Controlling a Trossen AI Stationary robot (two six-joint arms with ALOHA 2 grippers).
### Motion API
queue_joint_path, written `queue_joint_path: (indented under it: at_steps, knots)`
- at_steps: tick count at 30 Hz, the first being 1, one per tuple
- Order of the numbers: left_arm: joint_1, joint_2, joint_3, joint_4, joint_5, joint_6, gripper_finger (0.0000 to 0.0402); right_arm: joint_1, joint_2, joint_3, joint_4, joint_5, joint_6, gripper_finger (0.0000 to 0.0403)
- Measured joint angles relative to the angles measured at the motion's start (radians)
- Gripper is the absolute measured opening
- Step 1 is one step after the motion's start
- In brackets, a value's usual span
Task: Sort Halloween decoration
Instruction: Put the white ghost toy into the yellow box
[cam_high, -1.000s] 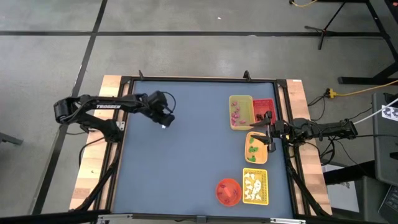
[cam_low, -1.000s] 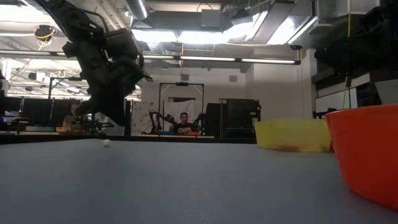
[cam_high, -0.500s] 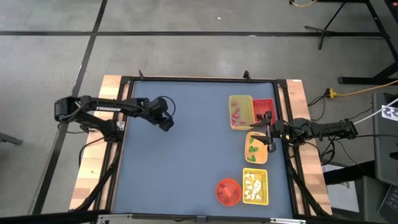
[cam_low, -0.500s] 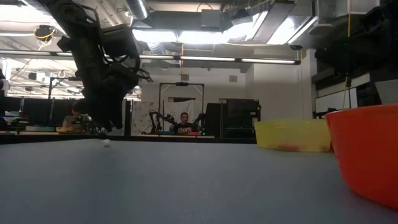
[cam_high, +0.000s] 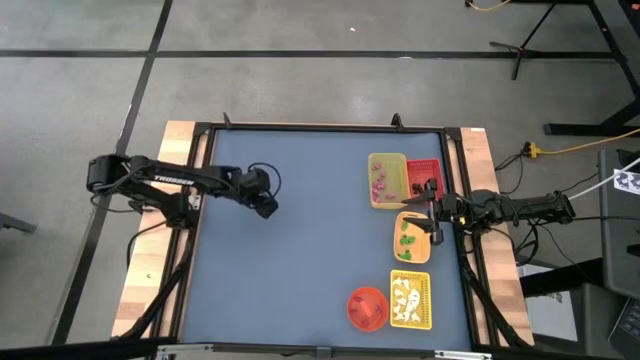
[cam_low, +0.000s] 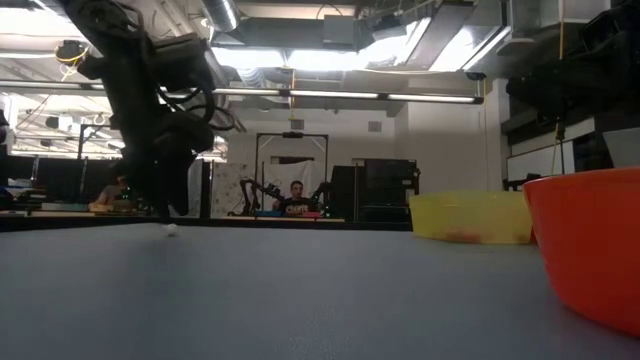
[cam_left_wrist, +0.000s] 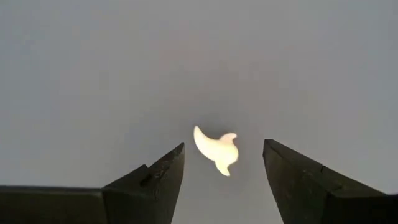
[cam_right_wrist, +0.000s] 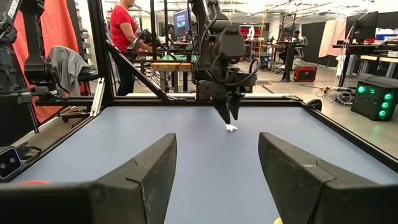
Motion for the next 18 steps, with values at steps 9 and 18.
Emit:
queue_joint_path:
  at_steps: [9,18]
  knots:
    - [-0.024,0.000,-0.003,0.006,-0.063,-0.057,0.0200,0.000,0.000,0.000,0.000,0.000,0.000,0.0225]
    - [-0.064,0.005,-0.004,0.007,-0.076,-0.017,0.0200,0.000,0.000,0.000,0.000,0.000,0.000,0.0225]
